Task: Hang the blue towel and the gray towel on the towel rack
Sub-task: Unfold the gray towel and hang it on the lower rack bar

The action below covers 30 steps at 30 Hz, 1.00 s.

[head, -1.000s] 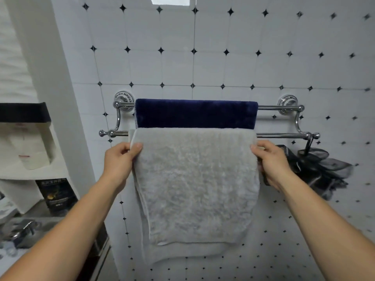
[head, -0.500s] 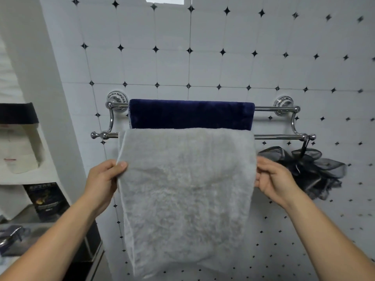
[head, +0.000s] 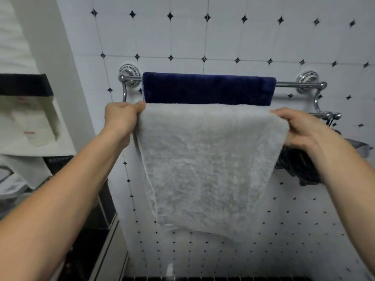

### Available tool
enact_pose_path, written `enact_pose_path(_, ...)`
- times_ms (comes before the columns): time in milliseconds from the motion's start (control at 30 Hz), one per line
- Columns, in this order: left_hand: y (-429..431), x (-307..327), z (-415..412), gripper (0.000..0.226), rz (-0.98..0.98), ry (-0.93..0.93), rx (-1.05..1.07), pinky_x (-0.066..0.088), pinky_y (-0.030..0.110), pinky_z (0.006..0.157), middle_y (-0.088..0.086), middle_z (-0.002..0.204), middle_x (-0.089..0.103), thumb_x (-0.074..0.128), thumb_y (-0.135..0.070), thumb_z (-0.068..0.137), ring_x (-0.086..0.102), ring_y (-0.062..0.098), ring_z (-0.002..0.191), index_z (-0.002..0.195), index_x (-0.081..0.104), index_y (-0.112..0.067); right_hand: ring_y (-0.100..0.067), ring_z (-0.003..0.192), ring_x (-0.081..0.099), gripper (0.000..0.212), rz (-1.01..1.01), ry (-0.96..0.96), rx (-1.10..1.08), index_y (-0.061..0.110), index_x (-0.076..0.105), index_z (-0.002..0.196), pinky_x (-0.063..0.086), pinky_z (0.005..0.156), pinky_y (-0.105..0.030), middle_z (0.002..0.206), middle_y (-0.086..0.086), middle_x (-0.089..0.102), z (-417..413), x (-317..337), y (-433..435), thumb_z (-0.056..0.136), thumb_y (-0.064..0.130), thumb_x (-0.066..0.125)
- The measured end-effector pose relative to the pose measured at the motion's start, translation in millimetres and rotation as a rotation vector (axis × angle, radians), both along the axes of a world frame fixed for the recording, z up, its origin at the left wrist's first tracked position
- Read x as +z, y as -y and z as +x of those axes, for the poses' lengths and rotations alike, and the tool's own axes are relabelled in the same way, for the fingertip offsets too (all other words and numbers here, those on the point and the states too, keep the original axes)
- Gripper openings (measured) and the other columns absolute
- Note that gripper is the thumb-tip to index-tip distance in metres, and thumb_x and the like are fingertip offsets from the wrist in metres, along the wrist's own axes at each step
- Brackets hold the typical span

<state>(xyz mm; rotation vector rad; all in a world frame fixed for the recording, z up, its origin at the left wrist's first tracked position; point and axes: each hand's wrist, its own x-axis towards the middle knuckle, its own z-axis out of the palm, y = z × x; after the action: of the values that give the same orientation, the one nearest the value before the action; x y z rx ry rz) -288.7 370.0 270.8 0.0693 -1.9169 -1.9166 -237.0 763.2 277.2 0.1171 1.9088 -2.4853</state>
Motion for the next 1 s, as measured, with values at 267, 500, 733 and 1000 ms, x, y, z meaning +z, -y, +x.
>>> enact_pose_path(267,18,-16,5,0.011,0.074,0.014,-0.036,0.052,0.030,0.060,-0.001,0.073,0.069,0.076,-0.015,0.076,0.064,0.022,0.068,0.069,0.068,-0.014,-0.027,0.099,0.071,0.045,-0.015,-0.008,0.033,0.004,0.064,0.119,0.060,0.080,-0.044,0.109,-0.014,0.073,7,-13,13,0.074,0.007,0.061)
enact_pose_path(500,16,-13,-6,0.022,0.045,0.034,-0.003,0.049,0.036,0.064,0.004,0.068,0.065,0.075,-0.020,0.081,0.057,0.021,0.060,0.063,0.063,-0.016,-0.029,0.092,0.072,0.028,-0.174,0.013,-0.063,0.006,0.064,0.110,0.055,0.081,-0.048,0.106,-0.015,0.071,0,0,25,0.085,0.001,0.052)
enact_pose_path(733,25,-14,-10,0.020,0.066,0.023,0.011,0.052,0.031,0.061,0.006,0.068,0.064,0.075,-0.015,0.082,0.058,0.020,0.057,0.067,0.062,-0.014,-0.019,0.081,0.074,0.020,-0.032,-0.021,-0.099,0.006,0.064,0.108,0.062,0.070,-0.036,0.093,-0.008,0.075,5,13,2,0.093,0.001,0.052)
enact_pose_path(1000,18,-31,-3,0.019,0.044,0.027,0.000,0.057,0.026,0.050,0.008,0.080,0.068,0.077,-0.010,0.082,0.066,0.020,0.061,0.078,0.058,-0.014,-0.006,0.043,0.047,0.011,0.300,0.058,-0.253,0.017,0.066,0.084,0.032,0.037,-0.017,0.059,0.006,0.065,2,-16,7,0.083,0.025,0.072)
